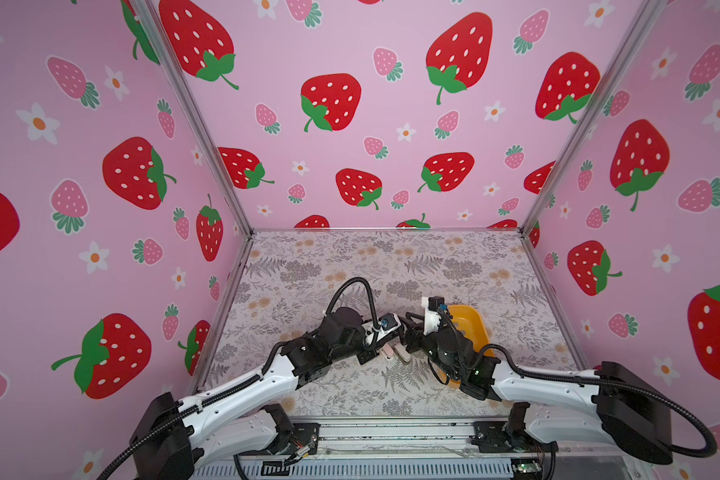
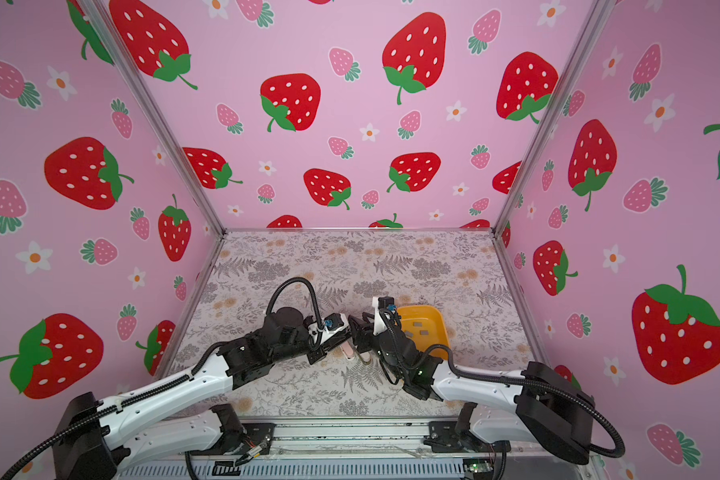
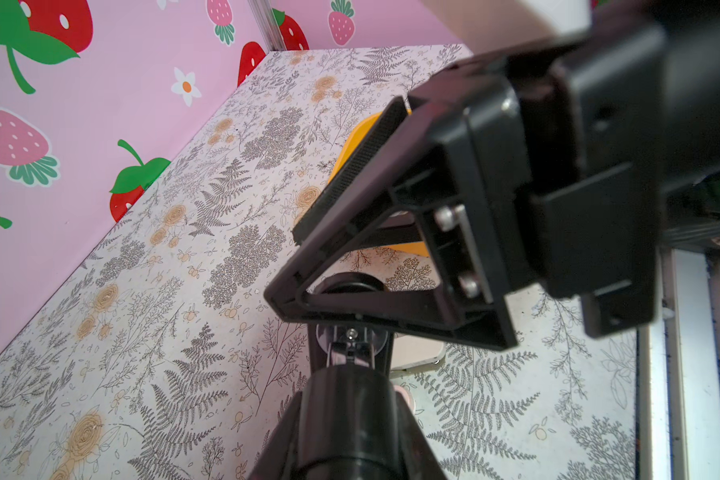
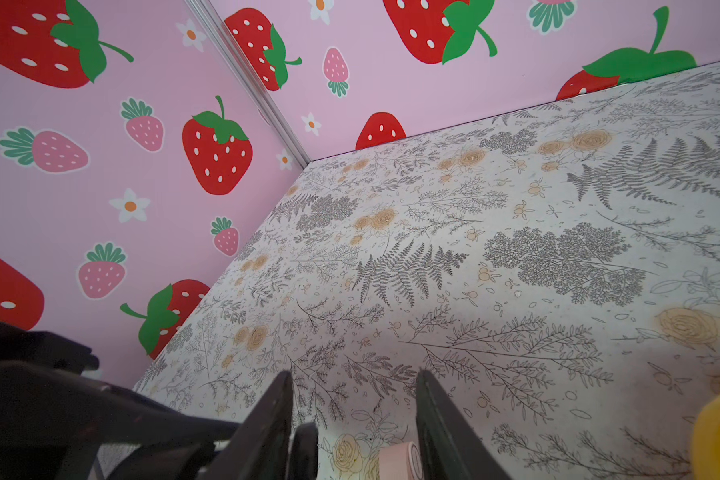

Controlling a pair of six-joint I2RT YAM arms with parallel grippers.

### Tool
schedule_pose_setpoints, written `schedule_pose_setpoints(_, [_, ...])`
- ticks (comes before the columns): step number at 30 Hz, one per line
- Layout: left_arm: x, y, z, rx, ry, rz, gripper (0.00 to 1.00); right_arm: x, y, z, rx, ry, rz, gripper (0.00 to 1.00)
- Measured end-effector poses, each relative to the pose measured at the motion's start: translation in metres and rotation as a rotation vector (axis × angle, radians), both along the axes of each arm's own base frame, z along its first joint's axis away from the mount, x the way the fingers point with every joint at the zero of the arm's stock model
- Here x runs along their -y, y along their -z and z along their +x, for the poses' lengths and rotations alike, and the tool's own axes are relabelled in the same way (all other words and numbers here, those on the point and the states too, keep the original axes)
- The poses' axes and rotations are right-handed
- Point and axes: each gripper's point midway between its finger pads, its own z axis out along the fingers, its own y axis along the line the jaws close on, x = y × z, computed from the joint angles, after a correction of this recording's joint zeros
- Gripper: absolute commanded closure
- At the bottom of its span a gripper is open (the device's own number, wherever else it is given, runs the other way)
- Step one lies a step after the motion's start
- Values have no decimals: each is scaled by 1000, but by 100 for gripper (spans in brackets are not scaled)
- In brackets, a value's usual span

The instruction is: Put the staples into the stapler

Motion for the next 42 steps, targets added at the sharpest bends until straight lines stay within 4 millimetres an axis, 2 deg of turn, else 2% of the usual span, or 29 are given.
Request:
schedule_pose_setpoints(13, [1,0,-1,-9,-8,-14,100,1,0,-2,-11,13,56,64])
schedule_pose_setpoints(42, [-4,0,-9,1,5,-39,100,-2,6,-6,-62,16,140,65])
